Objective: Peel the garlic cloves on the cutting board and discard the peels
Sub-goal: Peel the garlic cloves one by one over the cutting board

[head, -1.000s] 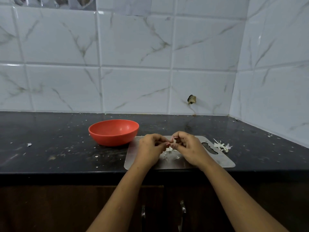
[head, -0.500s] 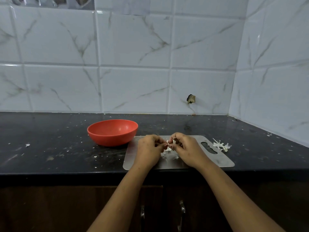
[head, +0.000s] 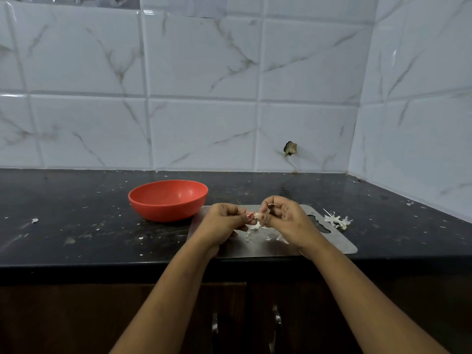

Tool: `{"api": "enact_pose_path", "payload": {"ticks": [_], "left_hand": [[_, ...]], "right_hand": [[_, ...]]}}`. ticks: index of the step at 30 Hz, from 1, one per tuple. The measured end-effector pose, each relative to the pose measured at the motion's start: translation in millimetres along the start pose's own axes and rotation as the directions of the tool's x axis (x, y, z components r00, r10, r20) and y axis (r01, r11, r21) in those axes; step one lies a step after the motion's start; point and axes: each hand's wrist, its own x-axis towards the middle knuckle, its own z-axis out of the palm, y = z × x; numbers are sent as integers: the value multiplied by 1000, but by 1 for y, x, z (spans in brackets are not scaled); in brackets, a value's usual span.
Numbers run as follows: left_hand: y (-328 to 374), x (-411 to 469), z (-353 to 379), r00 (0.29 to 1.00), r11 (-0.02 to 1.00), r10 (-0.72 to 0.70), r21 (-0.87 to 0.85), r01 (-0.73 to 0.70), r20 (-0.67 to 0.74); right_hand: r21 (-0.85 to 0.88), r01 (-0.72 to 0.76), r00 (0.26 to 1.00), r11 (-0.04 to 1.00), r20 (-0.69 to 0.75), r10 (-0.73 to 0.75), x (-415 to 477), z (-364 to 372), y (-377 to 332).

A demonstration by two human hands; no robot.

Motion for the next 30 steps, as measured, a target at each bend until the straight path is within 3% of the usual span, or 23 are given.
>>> {"api": "enact_pose_path", "payload": {"ticks": [8,15,19,22,26,30], "left_hand": [[2,-3,7,996,1000,12,3,-11,-85],[0,-3,7,997,999,20,33,-17,-77],[-3,-2,8,980,986,44,165,-12,-192],[-6,1,7,966,982,31,189,19,-258],[-4,1,5,985,999,-32,-11,31,-167],[-3,3,-1,986,983,-74,-175,48,-147]], "right_hand": [[-80,-28,999,996,-29,25,2,2,4],[-223,25,1000,974,0,-25,0,1,2],[-591,142,985,794,3,-173,0,12,-1],[-690,181,976,701,36,-217,2,20,2],[-482,114,991,869,-5,-133,6,11,2],[-99,0,996,995,-91,-9,8,0,6]]}}
